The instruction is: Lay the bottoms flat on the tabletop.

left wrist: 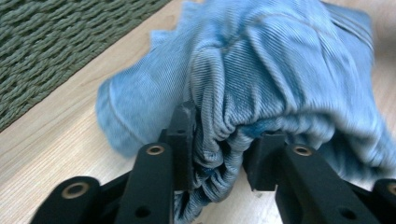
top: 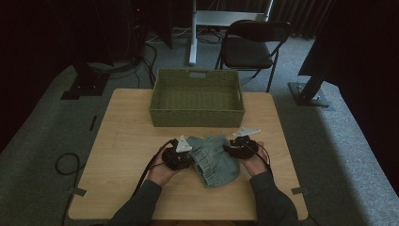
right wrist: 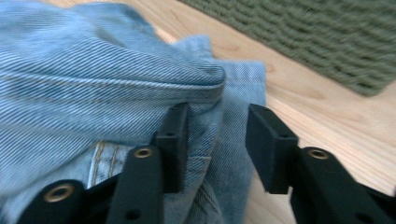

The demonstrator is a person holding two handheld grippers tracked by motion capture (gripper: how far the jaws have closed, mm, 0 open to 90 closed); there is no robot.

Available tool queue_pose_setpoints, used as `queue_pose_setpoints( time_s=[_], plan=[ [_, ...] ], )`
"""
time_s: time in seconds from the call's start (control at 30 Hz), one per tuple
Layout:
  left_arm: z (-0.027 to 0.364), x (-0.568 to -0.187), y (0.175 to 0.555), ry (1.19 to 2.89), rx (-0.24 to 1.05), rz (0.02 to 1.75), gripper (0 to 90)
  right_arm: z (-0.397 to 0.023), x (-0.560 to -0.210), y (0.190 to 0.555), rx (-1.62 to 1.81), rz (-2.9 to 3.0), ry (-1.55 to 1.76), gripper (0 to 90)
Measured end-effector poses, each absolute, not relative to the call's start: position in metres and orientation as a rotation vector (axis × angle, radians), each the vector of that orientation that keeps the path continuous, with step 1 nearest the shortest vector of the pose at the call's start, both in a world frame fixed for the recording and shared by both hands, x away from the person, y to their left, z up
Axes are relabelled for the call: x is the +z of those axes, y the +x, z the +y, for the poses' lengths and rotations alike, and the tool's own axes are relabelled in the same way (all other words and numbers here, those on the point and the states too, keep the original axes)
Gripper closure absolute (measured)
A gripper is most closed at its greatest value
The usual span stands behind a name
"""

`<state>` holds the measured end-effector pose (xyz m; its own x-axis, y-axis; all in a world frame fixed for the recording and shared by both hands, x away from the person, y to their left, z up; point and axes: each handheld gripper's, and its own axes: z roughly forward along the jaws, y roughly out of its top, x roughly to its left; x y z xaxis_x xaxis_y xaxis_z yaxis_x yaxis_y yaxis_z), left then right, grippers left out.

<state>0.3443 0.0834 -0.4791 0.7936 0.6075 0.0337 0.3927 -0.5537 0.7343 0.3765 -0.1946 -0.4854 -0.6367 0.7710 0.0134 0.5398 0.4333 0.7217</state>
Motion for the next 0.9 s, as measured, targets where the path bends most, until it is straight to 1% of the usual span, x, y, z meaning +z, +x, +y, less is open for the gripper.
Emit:
queue_pose_setpoints(
  time_s=[0.1,0.23,0.37,0.53,0.63,0.67,0.7,0.8,0.83,0.9],
  plan=[
    [0.084,-0.477,0.346,2.220,0.354,0.741,72.6,-0.197,-0.476,0.362,1.051,2.354,1.081,48.7],
    [0.085,-0.474,0.346,2.214,0.352,0.741,74.3,-0.196,-0.465,0.341,1.094,2.353,1.011,44.2],
    [0.085,-0.472,0.347,2.205,0.351,0.754,75.3,-0.183,-0.463,0.325,1.116,2.382,0.914,38.2],
    [0.092,-0.468,0.349,2.173,0.350,0.789,76.8,-0.172,-0.473,0.324,1.076,2.420,0.863,32.9],
    [0.097,-0.466,0.349,2.169,0.354,0.799,77.0,-0.173,-0.478,0.325,1.051,2.433,0.866,32.7],
    [0.100,-0.466,0.348,2.165,0.356,0.804,77.0,-0.173,-0.480,0.325,1.040,2.440,0.872,34.0],
    [0.101,-0.465,0.348,2.165,0.356,0.807,77.2,-0.175,-0.485,0.328,1.011,2.445,0.866,45.7],
    [0.106,-0.463,0.344,2.163,0.355,0.811,77.7,-0.182,-0.488,0.334,1.049,2.425,0.928,68.5],
    [0.107,-0.462,0.340,2.171,0.360,0.805,77.8,-0.185,-0.488,0.336,1.082,2.412,0.945,73.9],
    [0.108,-0.461,0.339,2.174,0.360,0.802,78.0,-0.190,-0.485,0.340,1.128,2.380,0.984,80.0]
  ],
)
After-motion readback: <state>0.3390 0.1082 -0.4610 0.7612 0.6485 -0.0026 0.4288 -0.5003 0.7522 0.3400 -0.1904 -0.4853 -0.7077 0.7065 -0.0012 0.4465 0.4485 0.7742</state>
